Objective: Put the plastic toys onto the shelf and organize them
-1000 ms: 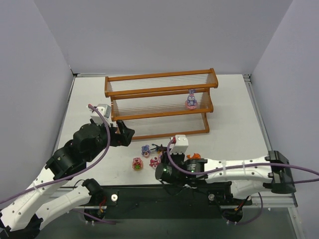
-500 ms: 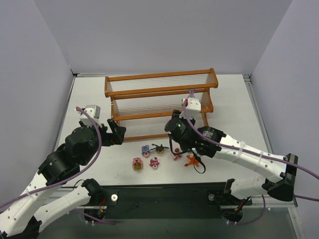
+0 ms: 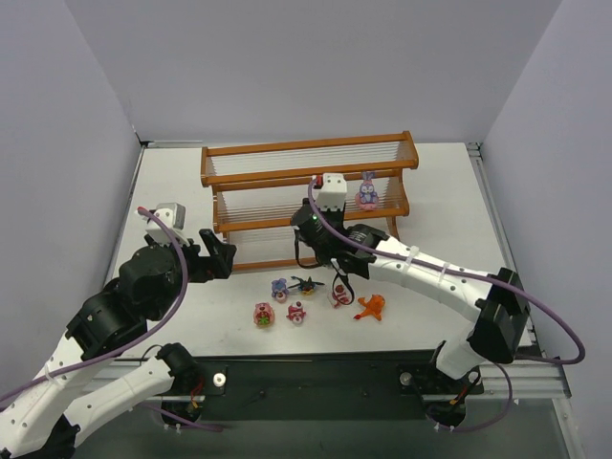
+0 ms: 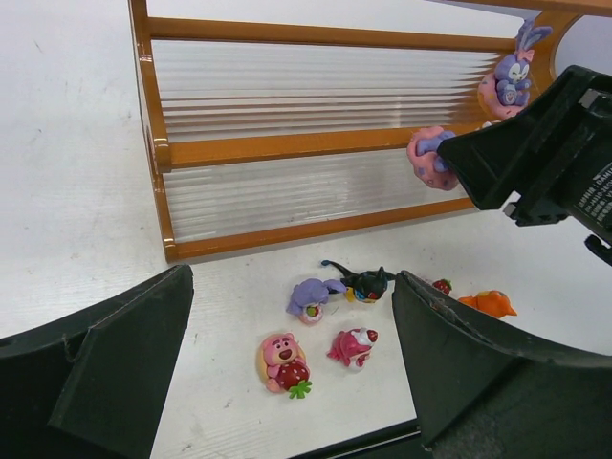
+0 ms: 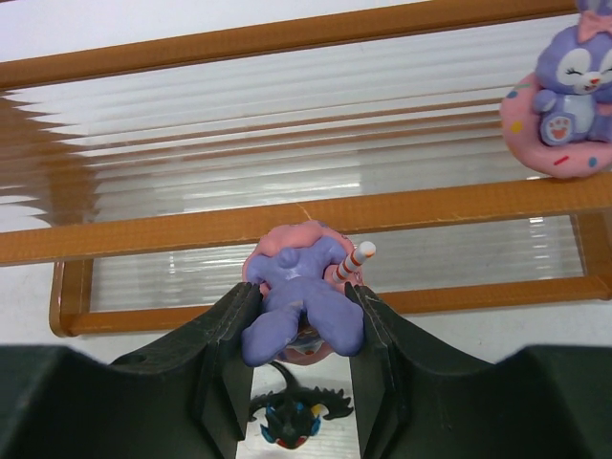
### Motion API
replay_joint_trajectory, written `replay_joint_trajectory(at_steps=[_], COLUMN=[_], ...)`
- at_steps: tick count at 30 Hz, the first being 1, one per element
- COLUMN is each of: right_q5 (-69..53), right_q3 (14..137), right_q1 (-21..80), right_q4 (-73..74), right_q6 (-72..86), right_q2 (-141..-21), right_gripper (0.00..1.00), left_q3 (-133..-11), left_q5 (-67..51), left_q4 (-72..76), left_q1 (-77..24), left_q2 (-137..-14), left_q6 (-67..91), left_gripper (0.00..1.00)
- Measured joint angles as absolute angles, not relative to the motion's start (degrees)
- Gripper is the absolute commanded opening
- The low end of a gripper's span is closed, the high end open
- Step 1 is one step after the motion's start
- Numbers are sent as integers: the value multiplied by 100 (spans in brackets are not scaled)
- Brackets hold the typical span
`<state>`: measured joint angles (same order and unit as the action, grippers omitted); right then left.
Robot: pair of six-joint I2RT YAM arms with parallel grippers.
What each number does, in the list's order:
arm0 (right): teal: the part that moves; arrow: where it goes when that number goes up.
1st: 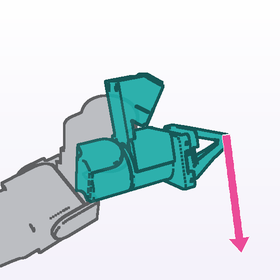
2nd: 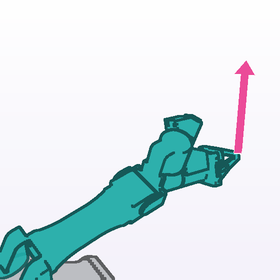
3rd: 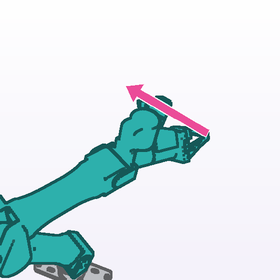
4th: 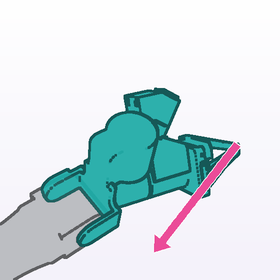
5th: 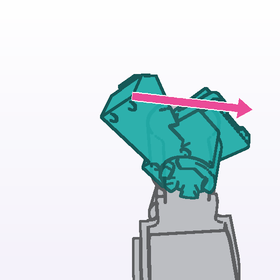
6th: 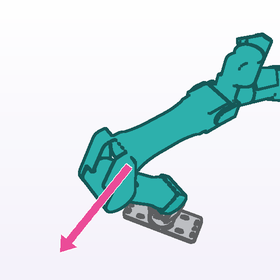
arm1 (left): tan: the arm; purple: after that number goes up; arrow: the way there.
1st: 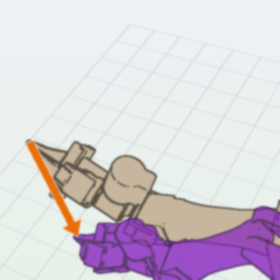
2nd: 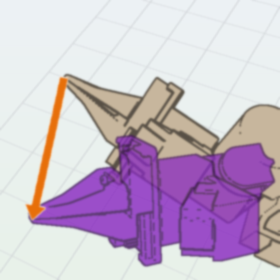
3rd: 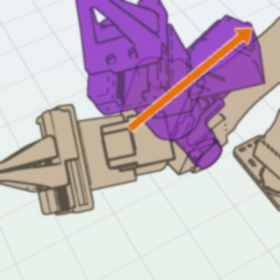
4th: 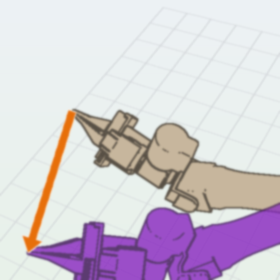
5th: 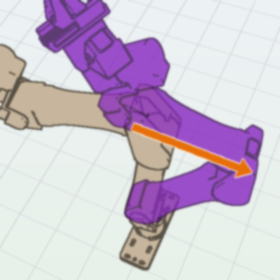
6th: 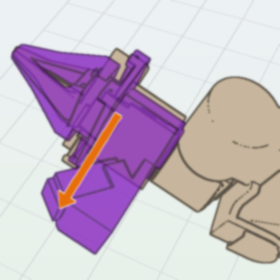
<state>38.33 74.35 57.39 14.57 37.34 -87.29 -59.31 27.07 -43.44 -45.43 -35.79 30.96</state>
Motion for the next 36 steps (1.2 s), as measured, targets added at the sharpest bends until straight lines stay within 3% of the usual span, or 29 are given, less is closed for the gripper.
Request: replay_joint_trajectory(at_steps=[27,36], right_q5=[3640,3662], right_q3=[7832,7832], right_q1=[5280,5218], right_q4=[36,-119], right_q6=[2939,2858], right_q2=[-9710,-9741], right_gripper=[0,11], left_q3=[-5931,-5931], left_q5=[2832,2834], left_q4=[-4491,-4493], left_q1=[-4543,-4543], left_q2=[-3581,-3581], left_q6=[3094,3096], left_gripper=[95,95])
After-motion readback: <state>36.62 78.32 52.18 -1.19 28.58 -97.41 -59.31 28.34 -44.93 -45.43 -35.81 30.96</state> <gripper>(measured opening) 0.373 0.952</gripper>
